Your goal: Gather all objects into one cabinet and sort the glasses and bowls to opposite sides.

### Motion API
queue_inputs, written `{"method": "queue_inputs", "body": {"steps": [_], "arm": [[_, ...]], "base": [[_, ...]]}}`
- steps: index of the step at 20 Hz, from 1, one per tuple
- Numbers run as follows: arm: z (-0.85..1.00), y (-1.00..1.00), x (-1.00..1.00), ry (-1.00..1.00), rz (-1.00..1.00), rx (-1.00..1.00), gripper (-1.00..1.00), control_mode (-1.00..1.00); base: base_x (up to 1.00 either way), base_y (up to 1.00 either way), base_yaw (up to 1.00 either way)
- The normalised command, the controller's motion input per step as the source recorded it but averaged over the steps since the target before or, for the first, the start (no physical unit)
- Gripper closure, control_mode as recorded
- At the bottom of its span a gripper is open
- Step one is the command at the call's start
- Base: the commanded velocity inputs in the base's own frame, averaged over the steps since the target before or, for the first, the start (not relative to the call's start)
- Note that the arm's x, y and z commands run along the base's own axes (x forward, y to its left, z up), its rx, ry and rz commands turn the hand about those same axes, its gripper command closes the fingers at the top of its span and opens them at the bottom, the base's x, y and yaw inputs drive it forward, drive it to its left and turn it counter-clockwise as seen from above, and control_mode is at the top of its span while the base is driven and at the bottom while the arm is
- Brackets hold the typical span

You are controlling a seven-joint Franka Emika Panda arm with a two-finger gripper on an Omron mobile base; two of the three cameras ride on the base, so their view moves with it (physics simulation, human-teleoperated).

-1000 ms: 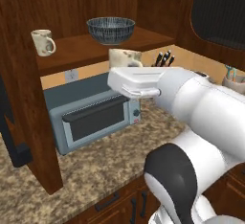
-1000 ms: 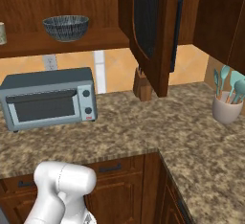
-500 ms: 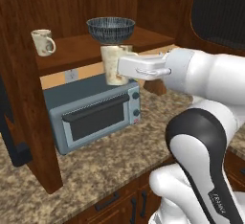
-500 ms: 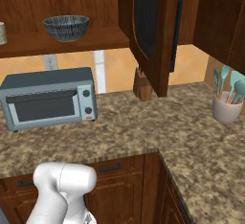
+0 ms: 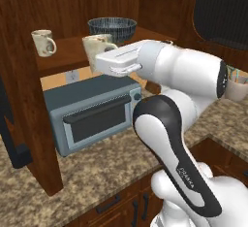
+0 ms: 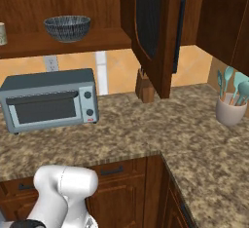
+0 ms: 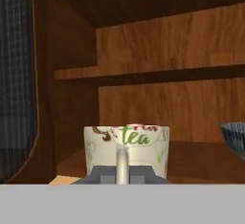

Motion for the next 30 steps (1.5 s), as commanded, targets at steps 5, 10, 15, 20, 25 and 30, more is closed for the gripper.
{"method": "queue_inputs", "body": {"steps": [5, 10, 15, 20, 25, 30], "arm": [[-0.01, 0.45, 0.39, -0.21, 0.0, 0.0, 1.0, -1.0], [-0.1, 0.4, 0.48, -0.08, -0.02, 0.0, 1.0, -1.0], [-0.06, 0.36, 0.54, -0.03, -0.02, 0.0, 1.0, -1.0], [-0.02, 0.36, 0.5, 0.0, -0.01, 0.0, 1.0, -1.0], [-0.06, 0.36, 0.35, 0.0, 0.0, 0.0, 1.0, -1.0], [-0.27, 0.27, 0.26, 0.0, 0.0, 0.0, 1.0, -1.0]], "base": [[0.0, 0.0, 0.0], [0.0, 0.0, 0.0], [0.0, 0.0, 0.0], [0.0, 0.0, 0.0], [0.0, 0.0, 0.0], [0.0, 0.0, 0.0]]}}
